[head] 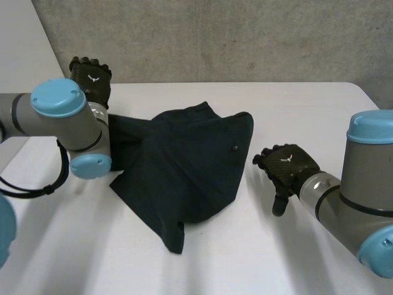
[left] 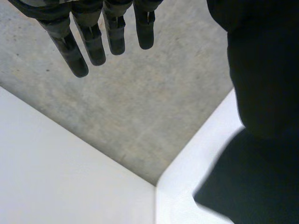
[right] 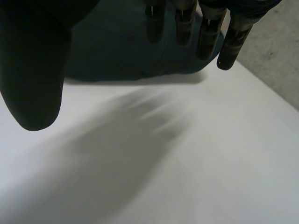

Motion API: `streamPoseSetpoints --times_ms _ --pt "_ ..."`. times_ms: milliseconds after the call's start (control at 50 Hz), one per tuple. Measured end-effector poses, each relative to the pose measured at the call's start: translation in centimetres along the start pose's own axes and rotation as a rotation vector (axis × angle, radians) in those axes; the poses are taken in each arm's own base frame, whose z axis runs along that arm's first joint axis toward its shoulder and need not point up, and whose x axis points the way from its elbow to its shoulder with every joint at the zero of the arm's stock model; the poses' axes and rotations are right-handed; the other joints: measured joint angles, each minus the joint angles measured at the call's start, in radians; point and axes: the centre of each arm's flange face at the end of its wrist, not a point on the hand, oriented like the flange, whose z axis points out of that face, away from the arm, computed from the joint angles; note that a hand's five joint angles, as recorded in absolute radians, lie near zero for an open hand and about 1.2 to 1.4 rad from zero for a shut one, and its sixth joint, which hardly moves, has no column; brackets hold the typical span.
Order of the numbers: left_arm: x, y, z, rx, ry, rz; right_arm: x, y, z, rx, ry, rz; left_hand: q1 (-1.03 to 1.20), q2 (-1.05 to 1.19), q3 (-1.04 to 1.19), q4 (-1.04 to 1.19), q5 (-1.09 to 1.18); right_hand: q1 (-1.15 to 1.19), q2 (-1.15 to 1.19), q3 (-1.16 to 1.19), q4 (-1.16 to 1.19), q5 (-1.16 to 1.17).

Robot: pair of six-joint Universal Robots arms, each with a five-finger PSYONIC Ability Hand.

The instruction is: Fold the shorts.

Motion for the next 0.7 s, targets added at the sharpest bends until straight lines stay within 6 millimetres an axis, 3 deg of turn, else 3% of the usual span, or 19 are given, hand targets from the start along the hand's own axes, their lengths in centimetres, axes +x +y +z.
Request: streamPoseSetpoints --times_ms 20,120,200,260,280,320,380,400,420,540,700 --pt "0.0 0.0 0.0 0.0 0.0 0.0 0.0 0.0 0.0 0.0 0.0 0.0 0.0 0.0 0.0 0.0 0.0 0.0 0.0 0.0 0.0 0.0" --pt "-0.6 -2.6 -5.2 -0.027 0.095 -0.062 0.4 -0.4 1.8 0.036 0.016 -0.012 0.0 -0.007 -0.004 -0.006 -0.005 0.0 0.0 0.0 0.0 0.0" --pt "-0.6 -4.3 -11.1 -0.063 0.209 -0.138 0.5 -0.3 3.7 0.043 0.015 -0.014 0.004 -0.004 -0.002 -0.003 -0.001 0.0 0.0 0.0 0.0 0.0" --pt "-0.4 -4.9 -15.5 -0.102 0.301 -0.206 0.5 -0.1 5.1 0.047 0.012 -0.014 0.004 0.011 -0.002 0.01 0.027 0.0 0.0 0.0 0.0 0.0" --pt "-0.4 -4.9 -15.5 -0.102 0.301 -0.206 0.5 -0.1 5.1 0.047 0.012 -0.014 0.004 0.011 -0.002 0.01 0.027 0.0 0.0 0.0 0.0 0.0" --pt "0.0 -4.9 -19.2 -0.154 0.385 -0.277 0.4 0.2 6.5 0.057 0.008 -0.013 0.004 0.013 -0.002 0.012 0.027 0.0 0.0 0.0 0.0 0.0" --pt "0.5 -4.7 -22.2 -0.212 0.456 -0.346 0.2 0.5 7.7 0.073 -0.001 -0.015 0.016 0.023 0.008 0.021 0.037 0.0 0.0 0.0 0.0 0.0" --pt "0.5 -4.7 -22.2 -0.212 0.456 -0.346 0.2 0.5 7.7 0.073 -0.001 -0.015 0.016 0.023 0.008 0.021 0.037 0.0 0.0 0.0 0.0 0.0" --pt "1.0 -4.5 -23.9 -0.261 0.501 -0.396 0.1 0.5 8.0 0.078 -0.004 -0.016 0.024 0.026 0.013 0.026 0.04 0.0 0.0 0.0 0.0 0.0" --pt "2.9 -3.3 -26.3 -0.372 0.569 -0.465 -1.3 0.7 10.3 0.146 -0.05 -0.031 0.034 0.032 0.025 0.035 0.045 0.047 0.078 0.079 0.057 0.055" --pt "5.7 -1.9 -25.5 -0.419 0.564 -0.452 -2.5 0.4 11.2 0.19 -0.071 -0.044 0.048 0.047 0.044 0.052 0.062 0.081 0.104 0.122 0.097 0.09"
